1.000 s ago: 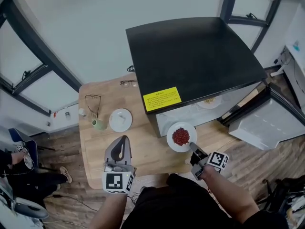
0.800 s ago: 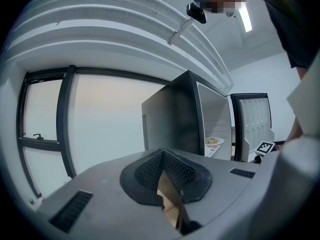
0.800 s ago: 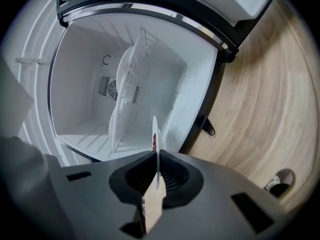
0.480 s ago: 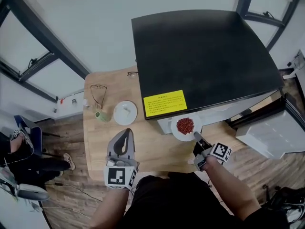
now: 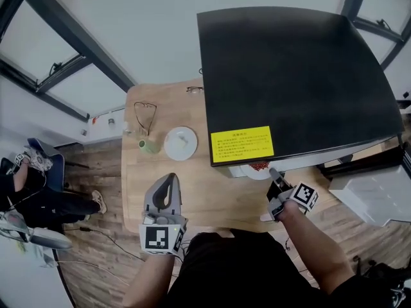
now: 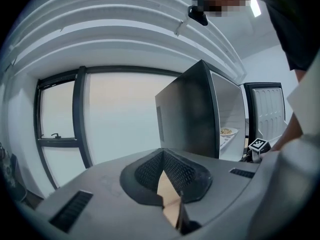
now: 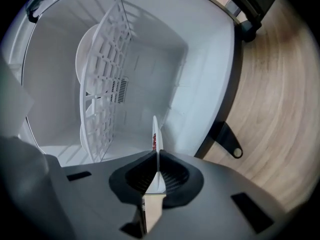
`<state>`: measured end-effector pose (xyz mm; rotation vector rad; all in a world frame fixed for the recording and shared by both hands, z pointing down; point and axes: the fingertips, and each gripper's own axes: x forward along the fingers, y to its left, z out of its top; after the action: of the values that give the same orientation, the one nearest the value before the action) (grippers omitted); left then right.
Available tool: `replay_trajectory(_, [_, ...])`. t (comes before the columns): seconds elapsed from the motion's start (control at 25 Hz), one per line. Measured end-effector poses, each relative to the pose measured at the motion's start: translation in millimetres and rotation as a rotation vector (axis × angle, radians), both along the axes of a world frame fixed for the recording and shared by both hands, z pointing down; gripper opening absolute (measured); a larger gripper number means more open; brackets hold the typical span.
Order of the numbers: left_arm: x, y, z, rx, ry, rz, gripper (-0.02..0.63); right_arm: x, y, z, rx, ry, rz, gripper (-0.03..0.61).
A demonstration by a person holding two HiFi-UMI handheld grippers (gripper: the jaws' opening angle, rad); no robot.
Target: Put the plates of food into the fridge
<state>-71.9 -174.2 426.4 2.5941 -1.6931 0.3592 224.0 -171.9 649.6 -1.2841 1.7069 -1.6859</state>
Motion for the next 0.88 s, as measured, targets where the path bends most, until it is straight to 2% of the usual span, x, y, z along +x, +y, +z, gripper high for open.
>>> replay_trajectory(0.6, [-34,7,0,-0.013,-0.022,-0.111,0.003,5,-31,9,-0.039,0.025,0.002,0.034])
replay_trajectory(0.88, [-40,14,1,-0.015,-0.016,-0.130,0.003,3,-39,8,-0.051,0.079,-0.034,0.034])
